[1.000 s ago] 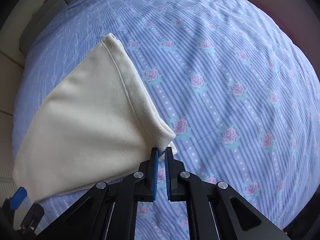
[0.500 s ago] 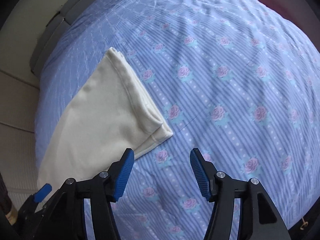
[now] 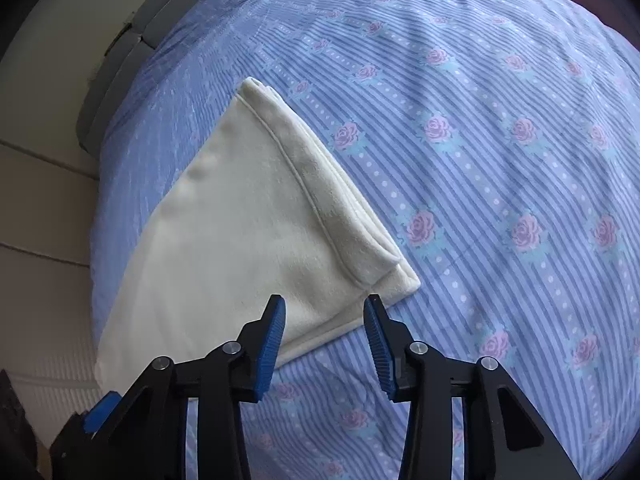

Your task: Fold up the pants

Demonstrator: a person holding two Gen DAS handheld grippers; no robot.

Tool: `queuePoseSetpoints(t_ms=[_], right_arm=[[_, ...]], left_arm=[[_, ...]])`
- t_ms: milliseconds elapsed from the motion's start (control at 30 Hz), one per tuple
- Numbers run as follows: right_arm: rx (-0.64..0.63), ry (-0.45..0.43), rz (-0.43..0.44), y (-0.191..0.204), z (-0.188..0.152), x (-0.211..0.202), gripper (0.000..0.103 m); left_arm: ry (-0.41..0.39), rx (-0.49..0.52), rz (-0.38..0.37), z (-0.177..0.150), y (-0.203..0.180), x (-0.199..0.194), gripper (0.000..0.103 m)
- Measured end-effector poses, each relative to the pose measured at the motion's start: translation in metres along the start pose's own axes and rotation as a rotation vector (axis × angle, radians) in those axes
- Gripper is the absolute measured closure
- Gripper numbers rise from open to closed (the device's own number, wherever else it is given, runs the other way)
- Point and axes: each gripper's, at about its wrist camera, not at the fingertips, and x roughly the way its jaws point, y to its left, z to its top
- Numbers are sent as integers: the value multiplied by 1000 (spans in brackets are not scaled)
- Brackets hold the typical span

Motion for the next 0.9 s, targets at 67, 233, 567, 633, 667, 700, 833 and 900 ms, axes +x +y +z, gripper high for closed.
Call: queuePoseSetpoints(t_ms=[67,233,567,633,667,700,833,900], right_arm=[[13,17,-11,1,3,11,63],[94,51,-8,-9,5,29,65],[15,-48,3,13,5,-28,98],[7,-50,-13,13,5,-31,98],[9,-39,-26,8,5,-26,98],[20,-20,-35,2,6,-17,98],[45,27,-78,-14,4,3,99],[62,6,-62,-14,2,-5,99]], left_arm=[[-4,0,6,1,0,-1,19],[-19,1,6,4,2,-7,19],[-23,-6,-11,1,2,-11,19],[-23,-5,-17,1,-1,-11,19],[-21,-5,-19,0,-2,-11,19],[-20,-3,-21,1,-4,-11,19],[-30,23,-20,1,-9,-15,19],[-39,25,-20,1,-9,-17,19]])
